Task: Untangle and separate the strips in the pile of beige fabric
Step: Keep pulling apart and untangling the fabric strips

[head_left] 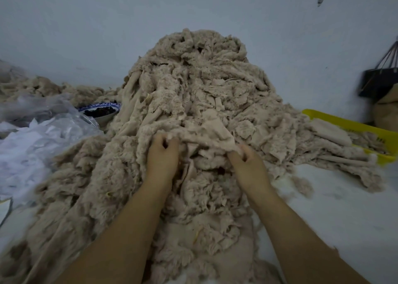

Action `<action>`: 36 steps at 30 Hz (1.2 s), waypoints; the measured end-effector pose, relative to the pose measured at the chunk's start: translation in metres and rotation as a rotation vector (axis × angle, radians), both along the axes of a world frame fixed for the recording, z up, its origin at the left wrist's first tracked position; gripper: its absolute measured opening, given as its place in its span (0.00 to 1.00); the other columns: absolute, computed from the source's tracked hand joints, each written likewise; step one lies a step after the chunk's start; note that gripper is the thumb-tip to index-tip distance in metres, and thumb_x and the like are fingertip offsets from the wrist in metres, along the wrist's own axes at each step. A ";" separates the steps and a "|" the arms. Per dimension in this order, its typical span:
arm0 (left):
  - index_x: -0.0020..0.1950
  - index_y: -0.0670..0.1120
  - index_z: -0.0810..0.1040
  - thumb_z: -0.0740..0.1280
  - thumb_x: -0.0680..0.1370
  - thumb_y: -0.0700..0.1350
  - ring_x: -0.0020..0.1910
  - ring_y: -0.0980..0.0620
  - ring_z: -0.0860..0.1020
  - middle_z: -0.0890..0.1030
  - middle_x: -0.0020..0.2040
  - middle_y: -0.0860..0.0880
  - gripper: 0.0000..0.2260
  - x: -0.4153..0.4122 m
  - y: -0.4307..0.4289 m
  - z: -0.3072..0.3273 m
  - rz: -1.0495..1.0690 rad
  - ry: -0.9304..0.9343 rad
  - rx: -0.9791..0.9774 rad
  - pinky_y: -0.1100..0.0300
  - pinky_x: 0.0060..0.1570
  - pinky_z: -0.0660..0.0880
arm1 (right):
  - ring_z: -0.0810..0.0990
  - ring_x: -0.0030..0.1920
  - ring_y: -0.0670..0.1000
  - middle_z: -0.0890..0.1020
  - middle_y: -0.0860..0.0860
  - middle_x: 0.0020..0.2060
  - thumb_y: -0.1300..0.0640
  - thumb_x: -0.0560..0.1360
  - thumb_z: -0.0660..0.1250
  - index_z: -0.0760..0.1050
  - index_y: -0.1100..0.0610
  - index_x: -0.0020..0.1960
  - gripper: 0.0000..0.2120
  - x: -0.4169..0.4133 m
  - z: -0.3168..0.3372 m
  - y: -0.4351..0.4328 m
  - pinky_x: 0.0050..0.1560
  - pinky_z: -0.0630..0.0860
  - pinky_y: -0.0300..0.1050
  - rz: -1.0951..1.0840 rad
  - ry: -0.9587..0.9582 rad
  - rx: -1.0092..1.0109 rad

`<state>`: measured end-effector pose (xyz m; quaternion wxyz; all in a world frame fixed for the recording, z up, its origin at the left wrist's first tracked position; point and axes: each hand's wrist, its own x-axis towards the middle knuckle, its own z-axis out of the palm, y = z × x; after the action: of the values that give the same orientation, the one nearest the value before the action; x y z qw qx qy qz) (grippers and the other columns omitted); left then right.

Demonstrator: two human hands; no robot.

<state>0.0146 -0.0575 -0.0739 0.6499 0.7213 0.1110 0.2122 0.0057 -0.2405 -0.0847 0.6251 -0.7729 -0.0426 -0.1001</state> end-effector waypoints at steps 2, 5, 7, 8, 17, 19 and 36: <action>0.44 0.48 0.73 0.64 0.80 0.48 0.28 0.54 0.72 0.76 0.31 0.50 0.07 0.000 0.004 0.004 0.039 -0.012 -0.247 0.61 0.27 0.69 | 0.82 0.40 0.50 0.84 0.47 0.37 0.49 0.80 0.63 0.82 0.47 0.46 0.10 -0.004 0.005 -0.001 0.41 0.77 0.47 0.038 0.045 0.127; 0.45 0.45 0.74 0.65 0.80 0.43 0.25 0.56 0.75 0.78 0.26 0.52 0.05 -0.002 0.004 0.013 -0.014 -0.081 -0.591 0.63 0.25 0.72 | 0.83 0.38 0.47 0.85 0.46 0.34 0.40 0.79 0.61 0.83 0.54 0.39 0.23 -0.012 0.004 0.003 0.41 0.76 0.47 0.205 0.143 -0.099; 0.47 0.43 0.75 0.64 0.81 0.40 0.26 0.57 0.79 0.80 0.26 0.51 0.04 -0.003 0.007 0.018 -0.029 -0.140 -0.811 0.65 0.28 0.76 | 0.75 0.30 0.47 0.76 0.46 0.27 0.34 0.79 0.57 0.73 0.54 0.32 0.28 -0.016 0.001 0.009 0.36 0.70 0.46 0.260 0.090 -0.265; 0.45 0.43 0.75 0.63 0.81 0.40 0.27 0.56 0.80 0.79 0.26 0.51 0.06 -0.003 0.009 0.017 -0.037 -0.163 -0.870 0.65 0.30 0.77 | 0.71 0.29 0.44 0.73 0.43 0.28 0.32 0.78 0.56 0.69 0.52 0.31 0.27 -0.017 0.001 0.010 0.35 0.68 0.43 0.224 0.038 -0.287; 0.39 0.50 0.84 0.69 0.77 0.52 0.29 0.56 0.78 0.82 0.35 0.52 0.10 -0.005 0.000 0.017 -0.161 -0.132 -0.664 0.64 0.24 0.72 | 0.76 0.49 0.51 0.72 0.49 0.50 0.55 0.82 0.60 0.75 0.53 0.61 0.10 0.002 -0.012 0.004 0.48 0.73 0.44 0.022 -0.045 -0.709; 0.45 0.50 0.87 0.70 0.77 0.49 0.39 0.54 0.84 0.86 0.43 0.51 0.07 -0.004 0.003 0.014 -0.075 -0.139 -0.604 0.60 0.34 0.80 | 0.74 0.41 0.44 0.75 0.46 0.45 0.56 0.82 0.60 0.76 0.51 0.50 0.06 0.004 -0.012 0.004 0.39 0.70 0.36 -0.026 -0.081 -0.581; 0.48 0.46 0.73 0.65 0.76 0.45 0.43 0.52 0.73 0.75 0.47 0.50 0.04 -0.014 0.004 0.019 0.292 -0.052 -0.069 0.61 0.38 0.70 | 0.71 0.39 0.40 0.70 0.44 0.42 0.49 0.82 0.59 0.80 0.52 0.51 0.12 -0.001 -0.010 0.003 0.35 0.64 0.29 -0.066 -0.169 -0.478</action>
<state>0.0001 -0.0532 -0.0549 0.6391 0.6692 0.2050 0.3190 0.0048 -0.2377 -0.0943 0.4152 -0.8886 -0.0919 -0.1717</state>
